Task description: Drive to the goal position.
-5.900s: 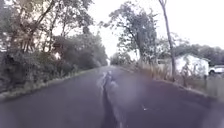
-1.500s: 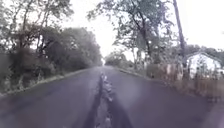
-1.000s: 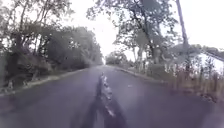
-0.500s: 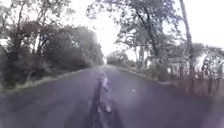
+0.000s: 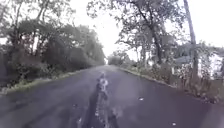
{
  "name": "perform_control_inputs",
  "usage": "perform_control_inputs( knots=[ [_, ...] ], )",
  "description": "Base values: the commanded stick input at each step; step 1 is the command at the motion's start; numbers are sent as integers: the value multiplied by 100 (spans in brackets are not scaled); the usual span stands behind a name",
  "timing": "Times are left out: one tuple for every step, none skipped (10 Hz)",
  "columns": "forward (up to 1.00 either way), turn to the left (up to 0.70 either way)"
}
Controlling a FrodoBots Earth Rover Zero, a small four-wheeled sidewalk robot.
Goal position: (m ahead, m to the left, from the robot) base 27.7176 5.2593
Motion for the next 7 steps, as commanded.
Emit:
perform_control_inputs(
  knots=[
    [100, 0],
    [100, 0],
    [100, 0],
    [100, 0],
    [100, 0],
    [100, 0],
    [100, 0]
  ],
)
